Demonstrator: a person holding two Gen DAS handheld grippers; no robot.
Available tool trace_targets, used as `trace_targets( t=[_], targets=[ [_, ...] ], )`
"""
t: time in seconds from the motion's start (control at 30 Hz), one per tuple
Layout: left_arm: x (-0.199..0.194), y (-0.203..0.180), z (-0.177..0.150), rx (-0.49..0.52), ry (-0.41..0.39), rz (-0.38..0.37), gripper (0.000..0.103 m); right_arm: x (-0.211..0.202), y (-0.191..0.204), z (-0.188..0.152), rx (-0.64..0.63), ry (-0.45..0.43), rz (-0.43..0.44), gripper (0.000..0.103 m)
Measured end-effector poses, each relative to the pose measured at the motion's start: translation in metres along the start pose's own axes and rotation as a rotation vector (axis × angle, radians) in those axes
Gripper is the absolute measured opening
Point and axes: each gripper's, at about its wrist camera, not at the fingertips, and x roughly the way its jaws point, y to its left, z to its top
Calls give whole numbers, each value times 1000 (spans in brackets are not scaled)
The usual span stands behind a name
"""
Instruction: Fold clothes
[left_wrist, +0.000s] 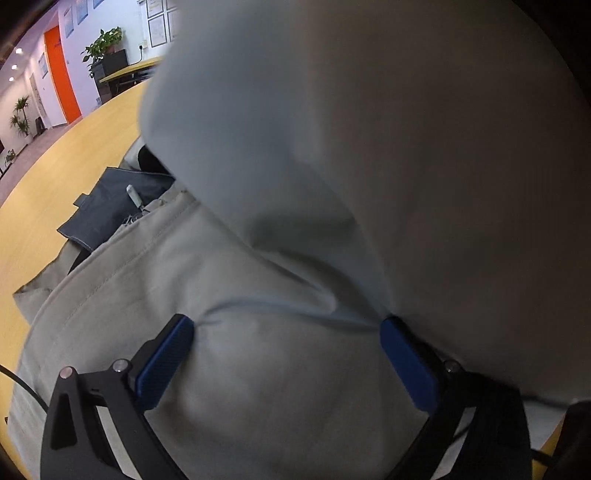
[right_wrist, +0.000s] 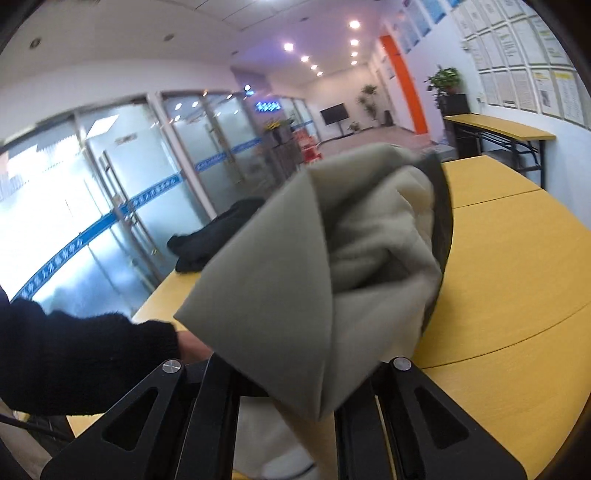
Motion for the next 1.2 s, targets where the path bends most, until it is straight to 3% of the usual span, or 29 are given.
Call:
trace_targets(
  t=[0.2, 0.4, 0.5, 0.57, 0.7, 0.77, 0.87, 1.0, 1.07, 1.1, 1.2],
  targets=[
    [0, 3, 2, 18, 1, -3, 103, 2, 9, -17, -190, 10, -68, 7],
    [-10, 24, -5, 16, 11, -13, 103, 27, 50, -43, -529, 79, -174, 6],
    [-26, 38, -17, 37, 19, 11, 103, 29, 43, -49, -530, 79, -170, 6],
    [-45, 57, -34, 32, 38, 75, 102, 32, 34, -48, -497, 92, -179, 6],
    [-117, 107, -86, -109, 46, 212, 102, 33, 31, -46, -476, 106, -171, 6],
    [-166, 121, -113, -200, 7, 267, 102, 32, 38, -47, -499, 111, -155, 6],
    [-262, 112, -157, -353, -79, 388, 102, 33, 45, -51, -520, 117, -126, 6],
    [-384, 111, -203, -500, -117, 614, 102, 41, 37, -49, -445, 124, -76, 6],
    [-413, 99, -207, -502, -100, 693, 102, 46, 38, -48, -436, 113, -56, 6],
    [-412, 88, -202, -475, -72, 694, 102, 50, 39, -48, -431, 108, -43, 6],
    [-362, 67, -194, -277, 27, 612, 102, 63, 43, -53, -419, 111, -9, 7]
  ],
)
